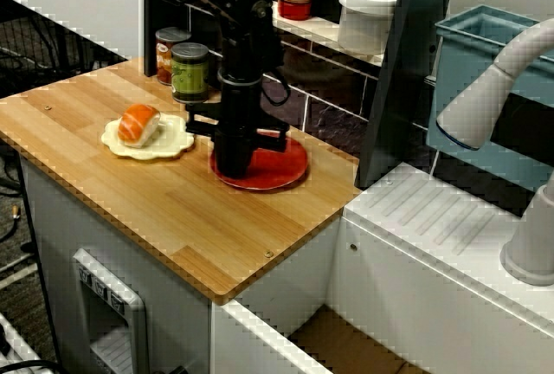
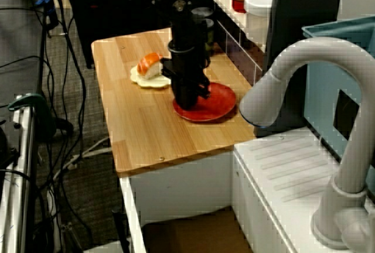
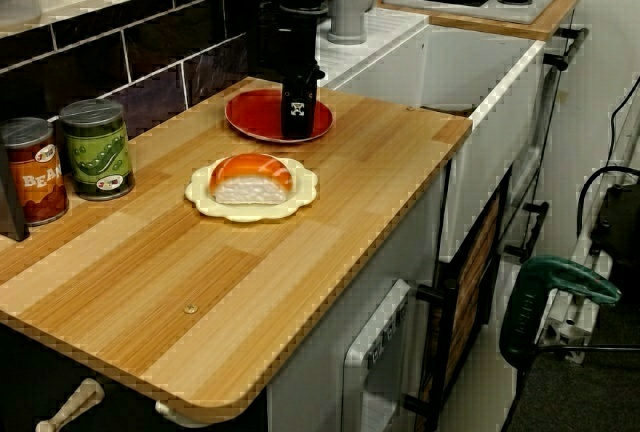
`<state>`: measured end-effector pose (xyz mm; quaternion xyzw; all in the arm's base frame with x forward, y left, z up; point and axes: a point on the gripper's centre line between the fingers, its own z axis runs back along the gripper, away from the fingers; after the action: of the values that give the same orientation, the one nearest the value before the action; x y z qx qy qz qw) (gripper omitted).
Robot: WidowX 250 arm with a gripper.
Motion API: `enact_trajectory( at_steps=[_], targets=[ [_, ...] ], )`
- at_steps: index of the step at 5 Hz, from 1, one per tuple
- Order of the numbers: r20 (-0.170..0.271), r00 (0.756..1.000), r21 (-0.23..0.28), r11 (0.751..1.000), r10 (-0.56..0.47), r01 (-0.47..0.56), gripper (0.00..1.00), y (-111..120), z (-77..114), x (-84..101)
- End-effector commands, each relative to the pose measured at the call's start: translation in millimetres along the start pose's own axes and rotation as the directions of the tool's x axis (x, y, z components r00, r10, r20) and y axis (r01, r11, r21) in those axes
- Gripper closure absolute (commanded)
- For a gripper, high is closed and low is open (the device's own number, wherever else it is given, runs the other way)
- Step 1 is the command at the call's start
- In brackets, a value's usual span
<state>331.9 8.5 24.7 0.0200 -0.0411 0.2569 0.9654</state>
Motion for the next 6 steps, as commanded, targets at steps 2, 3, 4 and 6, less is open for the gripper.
enact_trajectory(
  at_steps=[2,3,4,6],
  targets=[
    [0.060,0.998,-0.042,0.999,0.019,-0.017,1.00,25,19.8,-15.2],
    [0.069,0.997,-0.039,0.999,0.017,-0.014,1.00,30,18.7,-22.8],
    [0.076,0.997,-0.035,0.999,0.018,-0.016,1.00,35,17.0,-29.4],
    [0.078,0.997,-0.040,0.999,0.012,-0.009,1.00,46,20.9,-40.6]
  ],
)
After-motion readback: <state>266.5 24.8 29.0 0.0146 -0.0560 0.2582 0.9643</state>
